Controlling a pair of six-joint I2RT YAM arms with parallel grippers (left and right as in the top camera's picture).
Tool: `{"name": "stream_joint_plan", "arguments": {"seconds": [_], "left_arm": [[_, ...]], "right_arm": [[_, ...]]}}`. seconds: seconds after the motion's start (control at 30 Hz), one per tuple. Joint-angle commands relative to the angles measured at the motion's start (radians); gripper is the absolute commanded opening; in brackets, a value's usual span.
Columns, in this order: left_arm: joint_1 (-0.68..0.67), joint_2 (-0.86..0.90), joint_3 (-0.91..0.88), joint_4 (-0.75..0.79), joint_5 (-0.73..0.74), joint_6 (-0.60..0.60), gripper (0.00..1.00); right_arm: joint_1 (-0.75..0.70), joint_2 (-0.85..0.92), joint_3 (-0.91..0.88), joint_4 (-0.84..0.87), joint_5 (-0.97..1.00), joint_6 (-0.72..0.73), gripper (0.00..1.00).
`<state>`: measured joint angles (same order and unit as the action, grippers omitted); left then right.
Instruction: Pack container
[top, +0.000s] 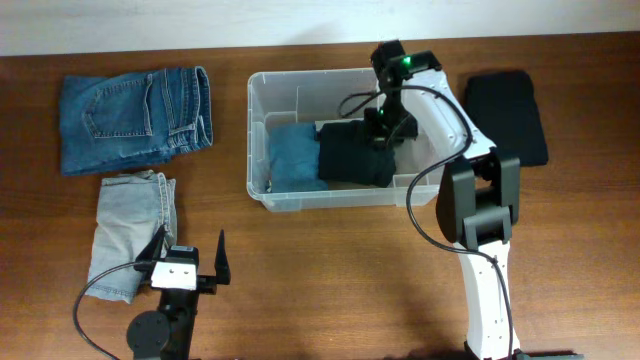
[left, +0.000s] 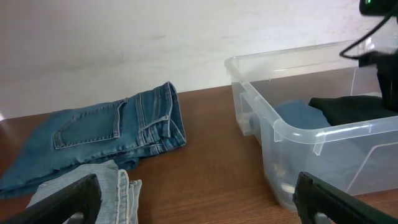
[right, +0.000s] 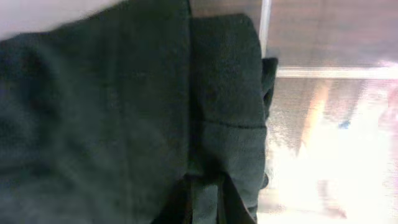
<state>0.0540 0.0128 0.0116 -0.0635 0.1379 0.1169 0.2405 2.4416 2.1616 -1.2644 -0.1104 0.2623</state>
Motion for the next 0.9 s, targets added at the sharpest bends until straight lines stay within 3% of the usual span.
{"name": "stream_joint_plan", "arguments": {"seconds": [0.0, 0.67, 0.87], "left_arm": [[0.008, -0.006, -0.003, -0.005, -0.007, 0.013, 0.99], [0.008, -0.006, -0.003, -0.005, -0.007, 0.013, 0.99], [0.008, -0.006, -0.003, -0.005, -0.007, 0.013, 0.99]], "right_arm": [[0.011, 0.002, -0.039, 0.019, 0.011, 0.007, 0.07], [0.049, 0.0, -0.036, 0.062, -0.035, 0.003, 0.05], [0.04, -0.001, 0.113, -0.064, 0.05, 0.004, 0.06]]}}
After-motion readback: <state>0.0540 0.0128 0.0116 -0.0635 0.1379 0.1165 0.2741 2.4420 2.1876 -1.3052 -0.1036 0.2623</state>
